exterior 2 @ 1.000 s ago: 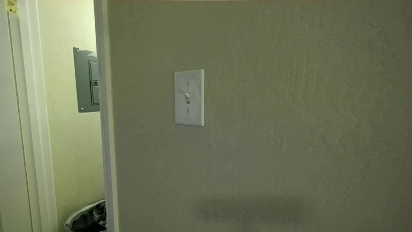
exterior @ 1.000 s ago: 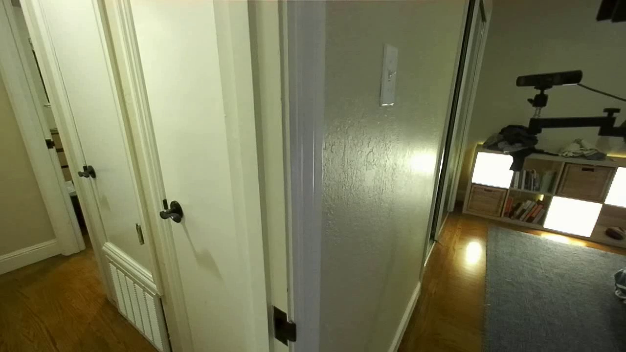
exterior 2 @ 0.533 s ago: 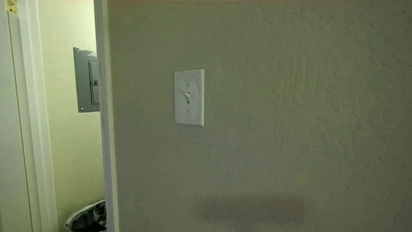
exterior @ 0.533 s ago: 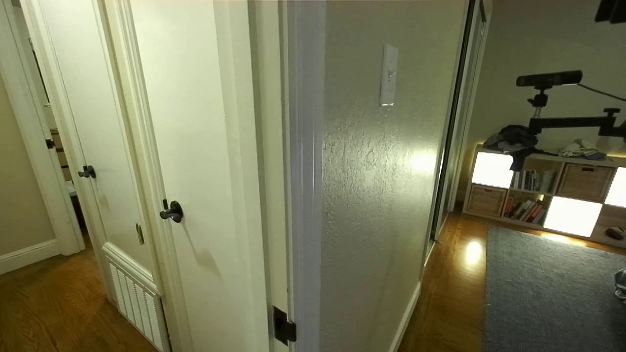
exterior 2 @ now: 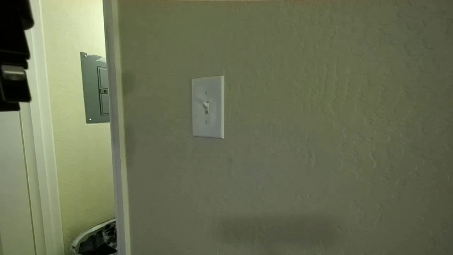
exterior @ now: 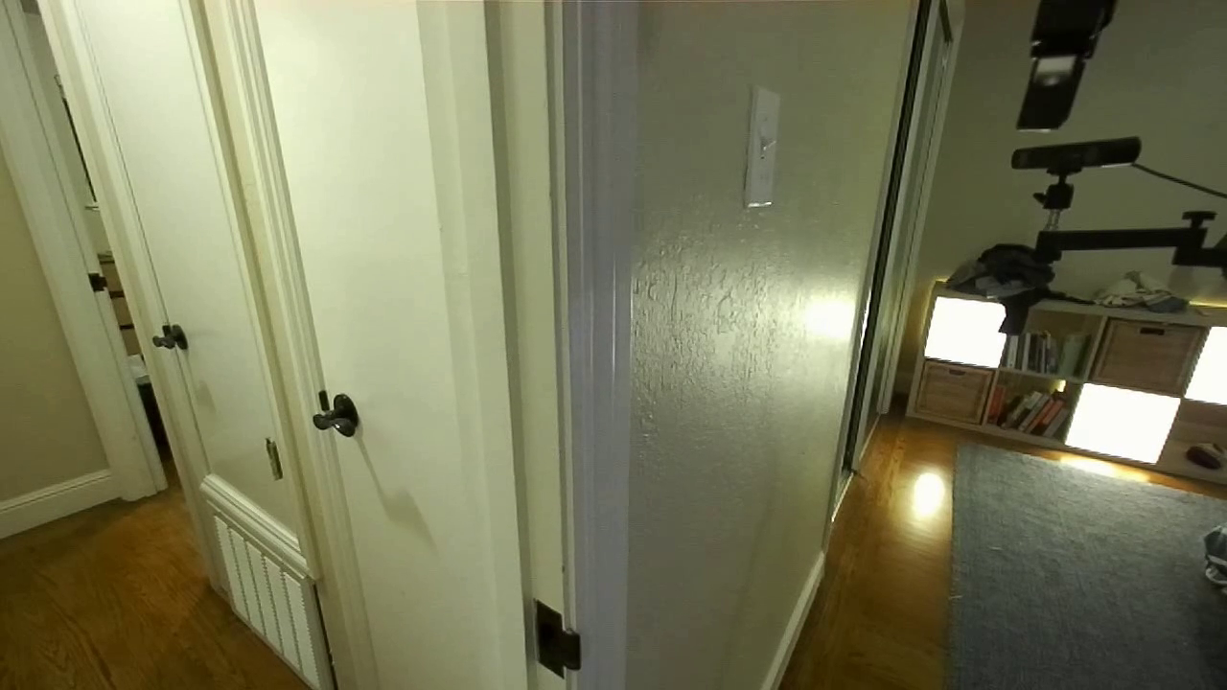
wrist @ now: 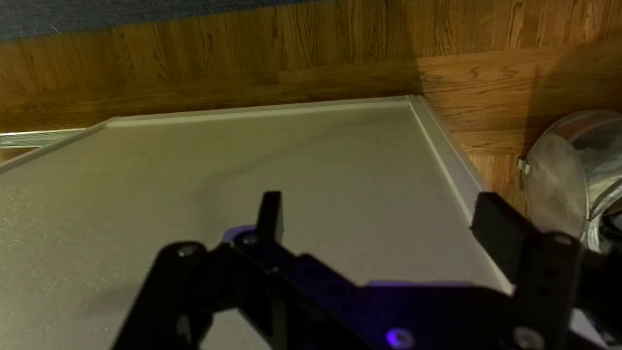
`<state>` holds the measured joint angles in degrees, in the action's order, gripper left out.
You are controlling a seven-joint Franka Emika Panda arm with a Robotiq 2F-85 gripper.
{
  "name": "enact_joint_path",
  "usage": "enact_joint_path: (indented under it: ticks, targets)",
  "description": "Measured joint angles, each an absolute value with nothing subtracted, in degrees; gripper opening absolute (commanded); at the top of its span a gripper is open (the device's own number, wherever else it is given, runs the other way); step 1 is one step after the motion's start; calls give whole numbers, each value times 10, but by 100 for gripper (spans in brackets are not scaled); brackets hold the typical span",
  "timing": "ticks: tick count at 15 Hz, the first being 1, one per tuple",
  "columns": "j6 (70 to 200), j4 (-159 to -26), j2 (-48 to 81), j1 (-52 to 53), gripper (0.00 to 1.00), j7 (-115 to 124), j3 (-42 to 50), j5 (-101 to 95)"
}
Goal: Turn off the light
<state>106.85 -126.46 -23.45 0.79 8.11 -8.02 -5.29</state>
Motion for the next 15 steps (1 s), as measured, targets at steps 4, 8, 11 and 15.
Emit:
enact_joint_path:
  ticks: [4,8,11,15]
  targets:
    - [1152,-1263,-174,-1,100,77,-46,-53]
    - [1170,-1239,-130,-3,100,76,-34,-53]
    - [1170,-1234,-128,-3,100,76,-35,-53]
    - [1216,-1241,-114,-3,100,81,-34,-62]
